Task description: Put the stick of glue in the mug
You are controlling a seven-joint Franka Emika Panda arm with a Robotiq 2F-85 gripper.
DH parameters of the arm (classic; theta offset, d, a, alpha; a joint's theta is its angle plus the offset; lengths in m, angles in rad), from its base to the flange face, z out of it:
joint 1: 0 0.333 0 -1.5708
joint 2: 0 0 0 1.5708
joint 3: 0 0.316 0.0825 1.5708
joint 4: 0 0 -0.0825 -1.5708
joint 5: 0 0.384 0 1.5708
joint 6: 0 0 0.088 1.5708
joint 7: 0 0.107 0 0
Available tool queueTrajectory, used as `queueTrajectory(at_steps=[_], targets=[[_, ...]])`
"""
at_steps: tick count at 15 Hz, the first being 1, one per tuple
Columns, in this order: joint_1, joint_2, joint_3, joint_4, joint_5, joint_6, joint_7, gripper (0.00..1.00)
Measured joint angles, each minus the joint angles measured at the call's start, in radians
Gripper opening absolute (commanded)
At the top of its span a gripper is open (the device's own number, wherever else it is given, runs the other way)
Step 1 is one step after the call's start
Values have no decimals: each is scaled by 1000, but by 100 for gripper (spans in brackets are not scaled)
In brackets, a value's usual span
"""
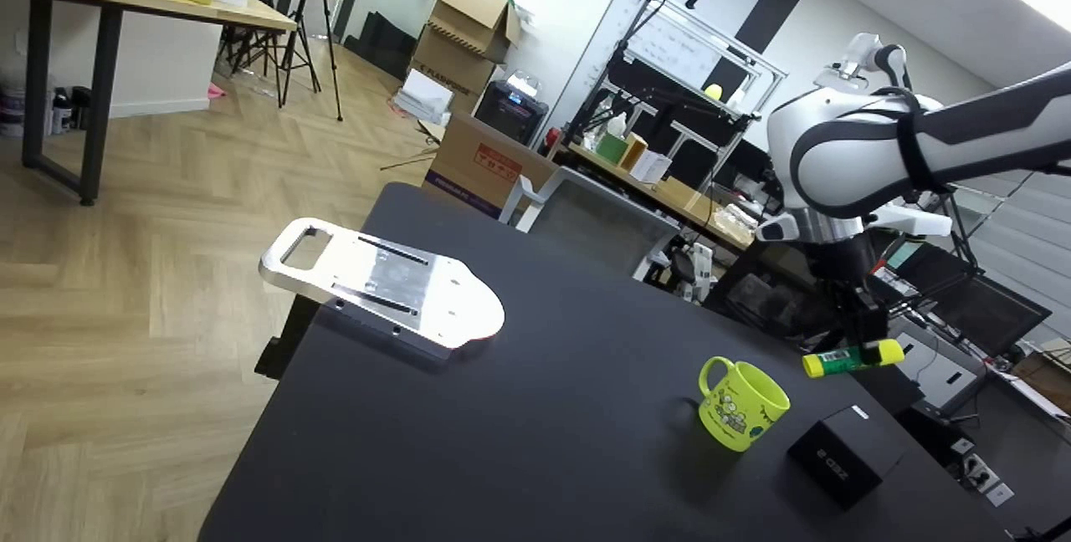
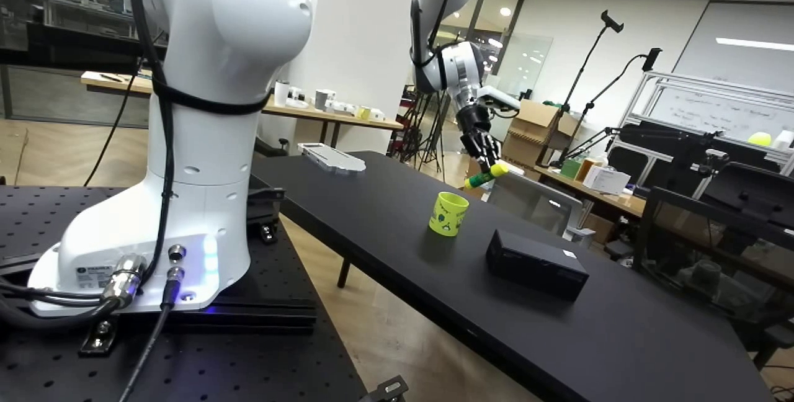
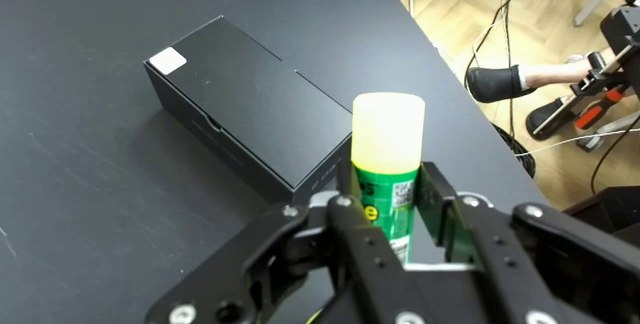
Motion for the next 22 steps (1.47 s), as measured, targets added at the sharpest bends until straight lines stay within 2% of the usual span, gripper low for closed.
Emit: queueTrajectory(at_steps=[4,10,11,15,18,19,20,22], targets=[[-6,5,38,-37,2,77,0,9],[-15,67,36,-32,-1,181,0,9],[-19,78,36,-28,-1,193,0,55],[-33,106,40,-14,28,246,-1,78],[-34,75,52,-2,76,275,1,98],[-34,50,53,-4,95,283,3,100],[-36,19,54,-10,117,289,8,88],[-44,-51,54,-39,157,292,18,100]])
